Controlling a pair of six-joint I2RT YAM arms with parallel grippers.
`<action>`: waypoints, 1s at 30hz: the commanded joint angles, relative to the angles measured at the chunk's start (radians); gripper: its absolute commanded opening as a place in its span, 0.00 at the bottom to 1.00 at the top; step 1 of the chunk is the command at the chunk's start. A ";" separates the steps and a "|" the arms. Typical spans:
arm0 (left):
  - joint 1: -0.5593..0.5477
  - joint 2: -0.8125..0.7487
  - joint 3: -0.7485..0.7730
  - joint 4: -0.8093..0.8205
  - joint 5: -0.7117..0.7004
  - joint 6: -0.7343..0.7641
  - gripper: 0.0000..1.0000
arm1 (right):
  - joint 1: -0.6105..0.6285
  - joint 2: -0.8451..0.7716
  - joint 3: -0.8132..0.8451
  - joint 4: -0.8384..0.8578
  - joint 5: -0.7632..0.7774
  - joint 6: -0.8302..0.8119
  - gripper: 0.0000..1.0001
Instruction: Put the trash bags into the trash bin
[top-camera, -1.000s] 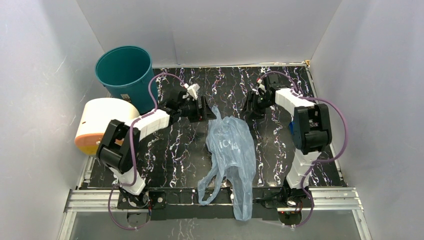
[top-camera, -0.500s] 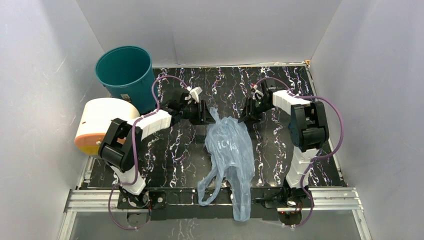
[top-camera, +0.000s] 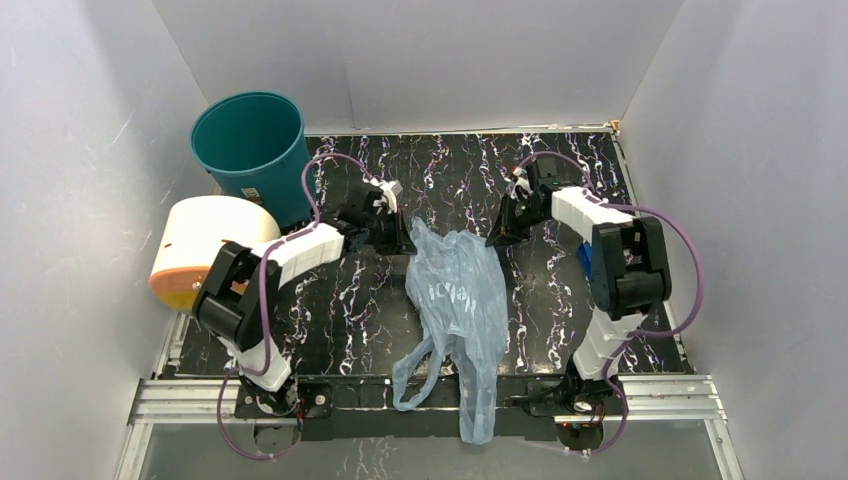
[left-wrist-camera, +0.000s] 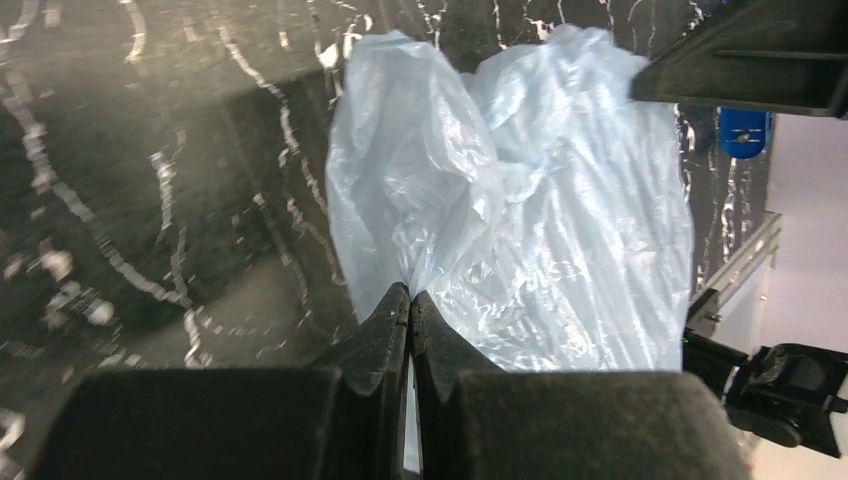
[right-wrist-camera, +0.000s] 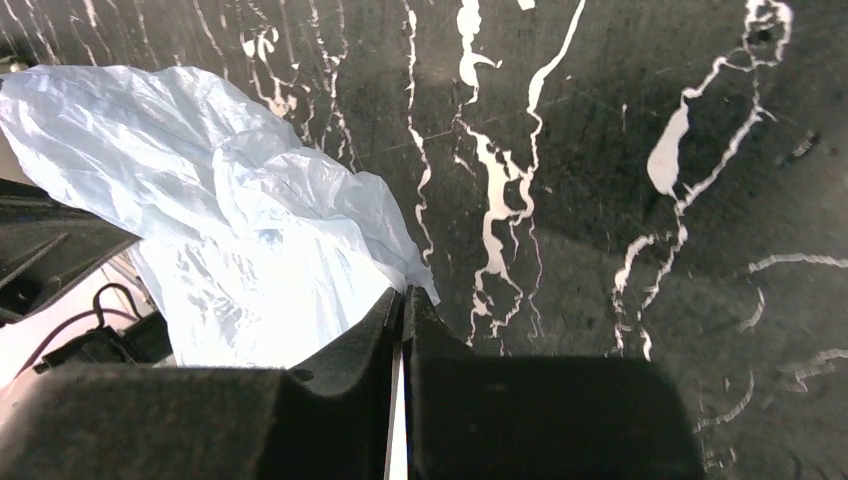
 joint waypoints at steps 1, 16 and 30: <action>0.025 -0.174 -0.032 -0.081 -0.163 0.048 0.00 | -0.011 -0.141 -0.042 0.041 0.062 0.017 0.12; 0.192 -0.209 -0.139 -0.155 -0.042 0.130 0.00 | -0.029 -0.341 -0.251 0.041 0.062 0.017 0.12; 0.193 -0.262 -0.178 -0.166 0.047 0.131 0.59 | 0.010 -0.206 -0.120 0.041 0.062 0.017 0.12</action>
